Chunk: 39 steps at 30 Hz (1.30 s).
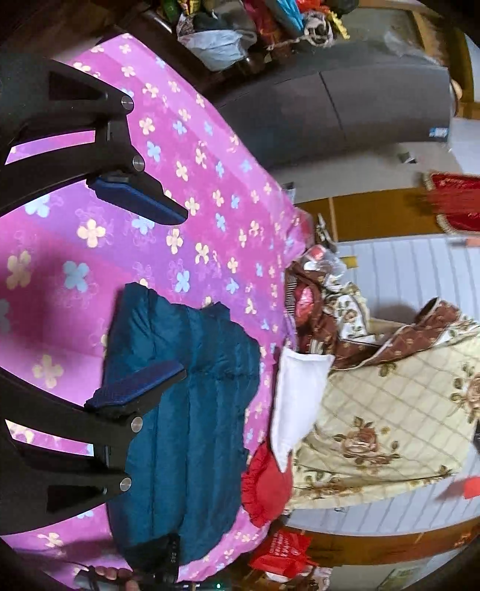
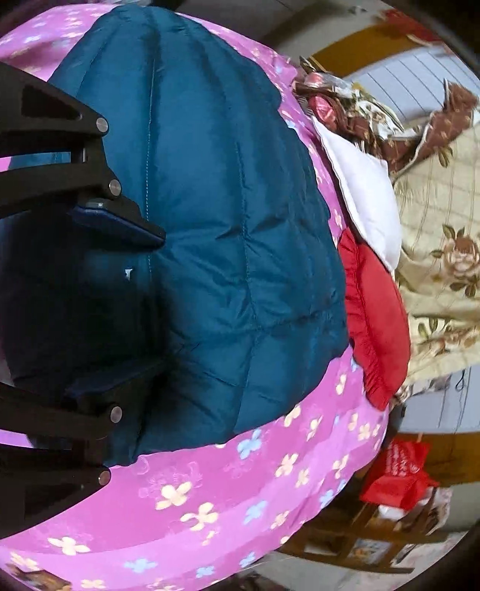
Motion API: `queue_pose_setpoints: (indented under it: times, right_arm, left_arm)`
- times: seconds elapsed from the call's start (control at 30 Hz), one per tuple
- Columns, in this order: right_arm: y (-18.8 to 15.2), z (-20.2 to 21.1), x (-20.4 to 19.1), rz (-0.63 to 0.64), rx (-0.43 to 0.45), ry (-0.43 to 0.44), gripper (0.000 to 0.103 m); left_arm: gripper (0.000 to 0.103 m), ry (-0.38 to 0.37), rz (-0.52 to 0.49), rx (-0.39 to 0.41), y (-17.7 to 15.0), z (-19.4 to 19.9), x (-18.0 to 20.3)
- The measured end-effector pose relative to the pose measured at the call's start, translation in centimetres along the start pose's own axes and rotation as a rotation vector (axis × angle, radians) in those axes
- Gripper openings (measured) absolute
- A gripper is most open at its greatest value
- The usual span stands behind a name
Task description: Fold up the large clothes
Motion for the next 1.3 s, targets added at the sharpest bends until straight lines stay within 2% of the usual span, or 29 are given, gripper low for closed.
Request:
queue_pose_setpoints:
  times: [0.1, 0.23, 0.4, 0.47, 0.53, 0.63, 0.8, 1.3]
  right_arm:
    - [-0.1, 2.6, -0.3, 0.047, 0.013, -0.015, 0.059]
    - [-1.3, 8.4, -1.0, 0.065, 0.068, 0.006, 0.059]
    - [-5.0, 14.8, -2.9, 0.054, 0.105, 0.077, 0.06]
    - [-6.8, 17.0, -3.9, 0.07, 0.124, 0.081, 0.06]
    - [-8.8, 18.6, -5.0, 0.081, 0.131, 0.082, 0.06]
    - [-11.1, 19.8, -6.2, 0.098, 0.114, 0.08, 0.06]
    - [-13.2, 21.0, -7.3, 0.14, 0.119, 0.067, 0.06]
    - [-14.4, 22.2, -6.1, 0.126, 0.137, 0.022, 0.06]
  left_arm:
    - [0.08, 0.026, 0.034, 0.056, 0.3, 2.4, -0.6]
    - [0.081, 0.043, 0.07, 0.082, 0.8, 4.9, -1.1]
    - [0.081, 0.024, 0.078, 0.087, 0.8, 7.3, -0.8]
    - [0.081, 0.024, 0.075, 0.069, 0.4, 8.2, -0.6]
    - [0.081, -0.012, 0.081, 0.032, -0.4, 8.8, 0.0]
    - [0.081, -0.028, 0.074, 0.002, -1.3, 9.5, 0.6]
    - [0.081, -0.043, 0.054, 0.01, -2.2, 11.6, 1.4]
    - [0.081, -0.112, 0.047, -0.001, -2.6, 14.1, 3.3]
Point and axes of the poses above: each gripper's, at about its wrist camera, not at the fingertips, and z roughly against the way its jaws point, x to its right, y to its top, the point moved 8 cm from there along -z, roughly the way its jaws point, and after that the axes turned 13 degrees about x, right-handed, at the moved point
